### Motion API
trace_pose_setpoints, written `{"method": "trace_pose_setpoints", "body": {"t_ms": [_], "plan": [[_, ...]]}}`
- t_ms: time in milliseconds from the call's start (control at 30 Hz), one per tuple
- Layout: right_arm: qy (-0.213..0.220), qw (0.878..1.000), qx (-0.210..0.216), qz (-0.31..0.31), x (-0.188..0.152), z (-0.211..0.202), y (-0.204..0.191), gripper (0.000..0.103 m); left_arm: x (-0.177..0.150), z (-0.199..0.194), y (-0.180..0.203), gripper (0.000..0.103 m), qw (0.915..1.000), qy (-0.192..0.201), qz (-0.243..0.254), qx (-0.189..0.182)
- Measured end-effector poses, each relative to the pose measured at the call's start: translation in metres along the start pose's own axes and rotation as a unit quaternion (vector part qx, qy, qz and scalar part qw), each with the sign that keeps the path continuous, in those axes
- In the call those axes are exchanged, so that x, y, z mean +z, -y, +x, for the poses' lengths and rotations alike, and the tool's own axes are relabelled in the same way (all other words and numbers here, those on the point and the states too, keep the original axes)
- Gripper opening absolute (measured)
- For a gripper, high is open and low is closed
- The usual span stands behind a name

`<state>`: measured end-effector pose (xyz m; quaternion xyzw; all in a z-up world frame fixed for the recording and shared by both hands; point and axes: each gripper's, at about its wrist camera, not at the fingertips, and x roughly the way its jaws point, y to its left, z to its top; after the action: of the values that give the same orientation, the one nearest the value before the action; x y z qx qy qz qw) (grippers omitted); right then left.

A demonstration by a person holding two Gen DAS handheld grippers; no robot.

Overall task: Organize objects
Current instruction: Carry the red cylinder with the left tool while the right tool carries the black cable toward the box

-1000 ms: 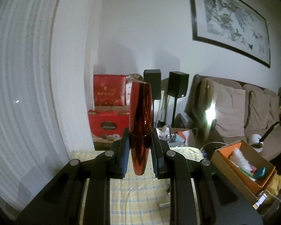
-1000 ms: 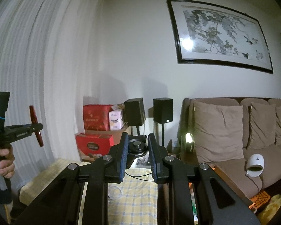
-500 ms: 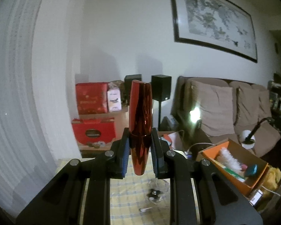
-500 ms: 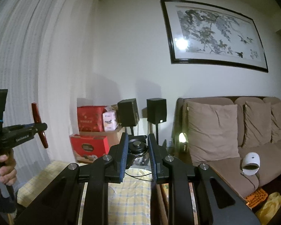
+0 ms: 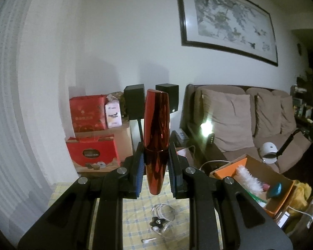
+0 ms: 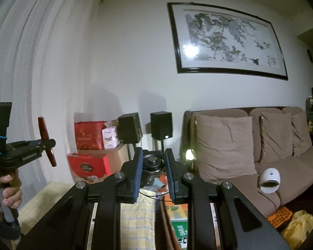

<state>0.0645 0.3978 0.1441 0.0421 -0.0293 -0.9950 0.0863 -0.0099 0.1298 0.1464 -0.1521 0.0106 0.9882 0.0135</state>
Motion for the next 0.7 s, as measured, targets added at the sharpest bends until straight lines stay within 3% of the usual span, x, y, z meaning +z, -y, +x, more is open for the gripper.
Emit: {"method": "trace_pose_setpoints", "body": {"t_ms": [433,700], "plan": [[0.003,0.999,-0.035,0.027,0.003,-0.009,0.035,0.02,0.012,0.014,0.031,0.019,0.9988,-0.004,0.002,-0.05],[0.004,0.998,-0.05,0.034,0.004,-0.012,0.048,0.02,0.015,0.023,0.05,0.019,0.9981,-0.004,0.007,-0.062]]}}
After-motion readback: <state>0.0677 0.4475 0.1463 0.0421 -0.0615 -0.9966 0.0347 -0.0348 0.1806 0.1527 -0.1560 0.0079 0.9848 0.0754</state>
